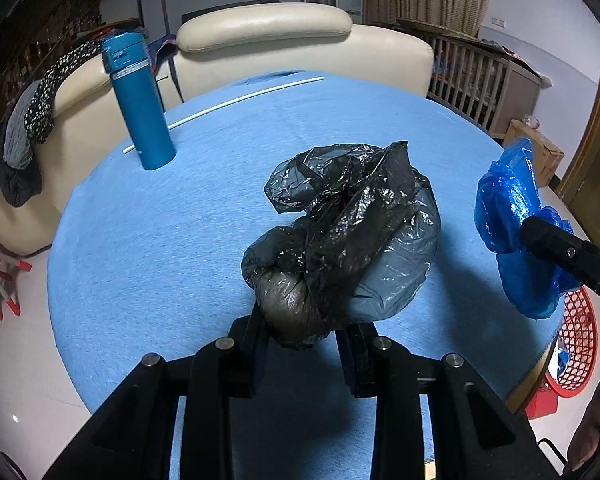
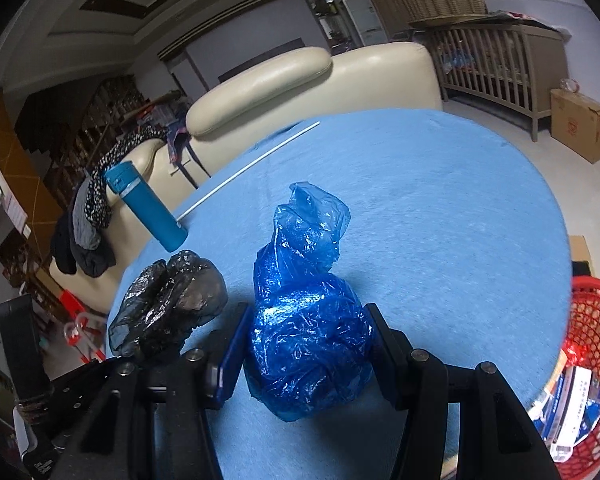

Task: Collect trash
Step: 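Carry the black bag in the left tool and blue bag in the right over the basket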

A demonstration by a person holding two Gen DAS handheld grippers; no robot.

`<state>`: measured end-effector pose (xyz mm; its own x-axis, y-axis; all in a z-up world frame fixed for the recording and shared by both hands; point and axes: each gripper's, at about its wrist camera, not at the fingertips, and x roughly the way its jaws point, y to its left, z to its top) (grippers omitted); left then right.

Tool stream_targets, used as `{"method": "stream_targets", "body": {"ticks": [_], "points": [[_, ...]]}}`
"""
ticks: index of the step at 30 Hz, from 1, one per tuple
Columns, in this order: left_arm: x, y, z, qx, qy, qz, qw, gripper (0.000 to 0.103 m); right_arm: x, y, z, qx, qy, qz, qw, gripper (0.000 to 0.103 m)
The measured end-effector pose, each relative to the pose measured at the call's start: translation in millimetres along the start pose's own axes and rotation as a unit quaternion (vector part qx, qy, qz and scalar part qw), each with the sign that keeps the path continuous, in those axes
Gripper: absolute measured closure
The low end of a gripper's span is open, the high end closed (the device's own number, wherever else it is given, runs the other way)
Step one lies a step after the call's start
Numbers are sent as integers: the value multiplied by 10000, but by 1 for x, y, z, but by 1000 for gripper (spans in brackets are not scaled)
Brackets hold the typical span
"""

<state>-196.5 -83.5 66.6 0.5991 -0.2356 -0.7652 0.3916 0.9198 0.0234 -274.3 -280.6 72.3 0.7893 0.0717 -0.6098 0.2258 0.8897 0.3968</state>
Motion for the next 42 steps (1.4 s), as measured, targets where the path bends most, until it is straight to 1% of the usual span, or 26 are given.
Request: {"method": "stream_targets", "body": {"ticks": [4, 9, 16, 22, 29, 36, 42], "points": [[1, -8, -3, 84, 36, -52, 9999, 71, -12, -16, -6, 197, -71, -29, 9998, 44], [-7, -33, -9, 318, 19, -141, 9994, 71, -28, -34, -10, 370, -191, -82, 9991, 44], [-17, -65, -8, 669, -67, -216, 9975, 71, -54, -63, -13, 705, -446, -125, 9964, 44], [-24, -90, -2, 901, -101, -297, 9954, 71, -76, -85, -14, 909, -653, -155, 9936, 44], [-28, -124, 3, 1144, -48, -520, 9921, 71, -104, -123, -16, 1174, -904, -359, 9883, 44], [-22, -150, 7, 1373, 60, -690, 9881, 71, -124, -158, -22, 1377, -1003, -604, 9835, 44], [-23, -169, 7, 1570, 73, -804, 9843, 71, -138, -182, -25, 1495, -1066, -785, 9799, 44]]}}
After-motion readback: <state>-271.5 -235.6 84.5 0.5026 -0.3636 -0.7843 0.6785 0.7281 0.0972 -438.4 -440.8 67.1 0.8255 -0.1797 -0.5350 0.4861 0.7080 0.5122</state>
